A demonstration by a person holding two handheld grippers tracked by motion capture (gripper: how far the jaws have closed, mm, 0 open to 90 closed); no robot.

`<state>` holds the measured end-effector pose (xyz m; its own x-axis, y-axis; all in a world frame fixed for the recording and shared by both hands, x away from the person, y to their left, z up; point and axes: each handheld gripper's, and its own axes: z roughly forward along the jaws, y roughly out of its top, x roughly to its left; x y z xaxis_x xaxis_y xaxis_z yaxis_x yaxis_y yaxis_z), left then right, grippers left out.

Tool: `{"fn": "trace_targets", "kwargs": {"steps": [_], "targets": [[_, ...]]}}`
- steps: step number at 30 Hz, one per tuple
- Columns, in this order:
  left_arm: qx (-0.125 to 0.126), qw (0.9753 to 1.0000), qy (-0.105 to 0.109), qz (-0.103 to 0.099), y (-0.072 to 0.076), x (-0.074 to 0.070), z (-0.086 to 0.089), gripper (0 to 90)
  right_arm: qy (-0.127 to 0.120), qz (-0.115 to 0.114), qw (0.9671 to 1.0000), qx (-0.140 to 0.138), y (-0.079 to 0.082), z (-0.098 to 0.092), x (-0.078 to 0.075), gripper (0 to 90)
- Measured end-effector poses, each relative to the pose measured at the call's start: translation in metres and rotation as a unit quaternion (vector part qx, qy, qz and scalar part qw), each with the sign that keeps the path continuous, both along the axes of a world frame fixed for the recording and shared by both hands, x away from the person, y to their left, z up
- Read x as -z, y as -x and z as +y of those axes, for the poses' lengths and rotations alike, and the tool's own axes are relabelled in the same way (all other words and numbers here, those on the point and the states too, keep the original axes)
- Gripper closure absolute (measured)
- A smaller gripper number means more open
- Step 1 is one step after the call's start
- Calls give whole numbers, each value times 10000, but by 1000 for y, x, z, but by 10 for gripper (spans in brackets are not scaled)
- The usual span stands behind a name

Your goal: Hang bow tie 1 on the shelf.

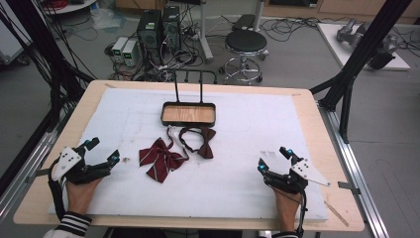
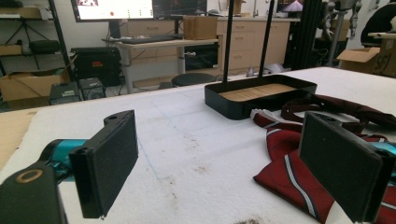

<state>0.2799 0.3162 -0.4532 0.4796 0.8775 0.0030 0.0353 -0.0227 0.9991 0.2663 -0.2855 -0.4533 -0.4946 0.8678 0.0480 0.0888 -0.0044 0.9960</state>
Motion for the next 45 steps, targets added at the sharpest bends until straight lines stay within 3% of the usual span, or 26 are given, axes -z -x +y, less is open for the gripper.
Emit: {"fn": "trace_targets", "kwargs": {"steps": [16, 24, 30, 36, 40, 45], "targets": [[-62, 10000, 46, 14, 0, 0, 1, 125, 41, 8, 10000, -11, 1, 1, 0, 102], [-72, 9998, 136, 118, -2, -1, 3, 125, 37, 5, 10000, -9, 1, 0, 0, 102], [-67, 9998, -51, 192, -3, -10, 3, 126, -12, 15, 10000, -9, 0, 0, 0, 102], [50, 9992, -242, 302, -7, -29, -1, 125, 1, -2, 10000, -10, 0, 0, 0, 102], [206, 9976, -538, 393, -11, -46, -10, 125, -1, 5, 10000, -12, 0, 0, 0, 102], [311, 9955, -749, 480, -15, -58, -17, 125, -9, 4, 10000, -16, 0, 0, 0, 102]]}}
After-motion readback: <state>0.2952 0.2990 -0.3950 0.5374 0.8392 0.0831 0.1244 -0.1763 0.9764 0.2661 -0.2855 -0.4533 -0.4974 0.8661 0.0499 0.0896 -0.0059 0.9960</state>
